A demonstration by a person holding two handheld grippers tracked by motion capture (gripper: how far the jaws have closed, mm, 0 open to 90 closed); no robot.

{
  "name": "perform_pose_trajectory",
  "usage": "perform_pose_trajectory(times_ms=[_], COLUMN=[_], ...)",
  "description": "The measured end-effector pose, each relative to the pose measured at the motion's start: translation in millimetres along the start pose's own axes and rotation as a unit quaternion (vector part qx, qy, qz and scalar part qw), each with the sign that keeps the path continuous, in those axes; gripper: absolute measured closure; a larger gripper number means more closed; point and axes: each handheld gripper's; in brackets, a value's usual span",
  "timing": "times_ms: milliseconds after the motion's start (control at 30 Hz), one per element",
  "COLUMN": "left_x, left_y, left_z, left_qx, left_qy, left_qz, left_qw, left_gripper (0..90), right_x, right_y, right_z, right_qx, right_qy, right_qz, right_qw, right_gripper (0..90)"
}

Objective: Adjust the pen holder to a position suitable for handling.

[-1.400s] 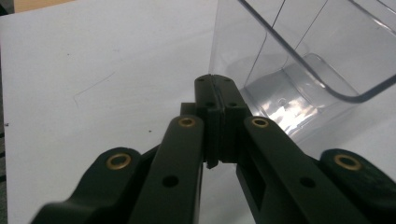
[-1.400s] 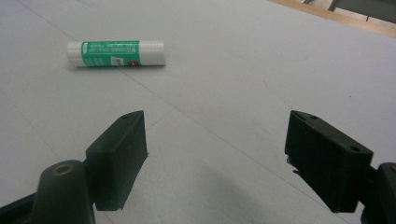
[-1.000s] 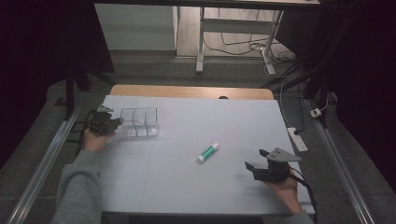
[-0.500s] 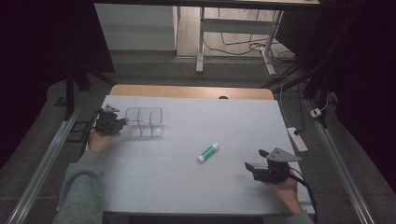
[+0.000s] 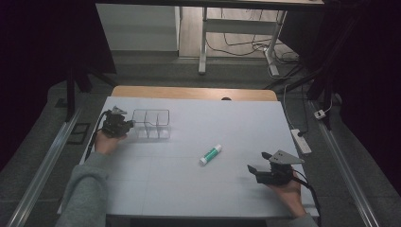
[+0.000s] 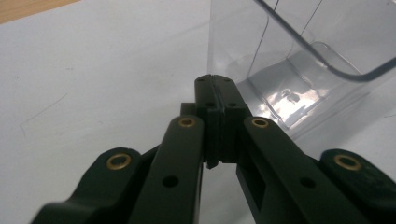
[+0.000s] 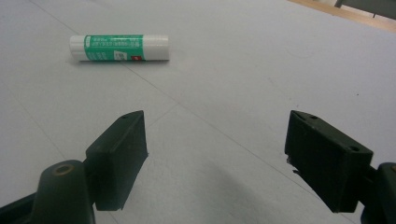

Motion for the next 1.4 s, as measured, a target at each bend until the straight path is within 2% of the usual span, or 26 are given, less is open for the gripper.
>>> perform_pose_trajectory(times_ms=[567, 1400], left_x=[-2.3, -18.3], left_y=[2.5, 18.2], left_z=[-8.0, -44.7], left_qx=[-0.007, -0.048], left_qy=[-0.011, -0.037], left_qz=[0.006, 0.015], left_qw=[0.9999, 0.998], left_gripper=[88.7, 88.6], right_x=[-0.9, -3.6], right_y=[-0.5, -1.1], right_z=[0.3, 0.6], right_qx=[0.002, 0.003], right_qy=[0.001, 0.001], right_qz=[0.003, 0.007], right_qw=[1.0, 1.0], right_gripper=[20.7, 20.8])
Point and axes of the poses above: each handheld gripper's, and its own axes: x roughly backward along the jaws, y roughly out of its top, z roughly to its left, and after that the axes turned 5 degrees about x, right-handed
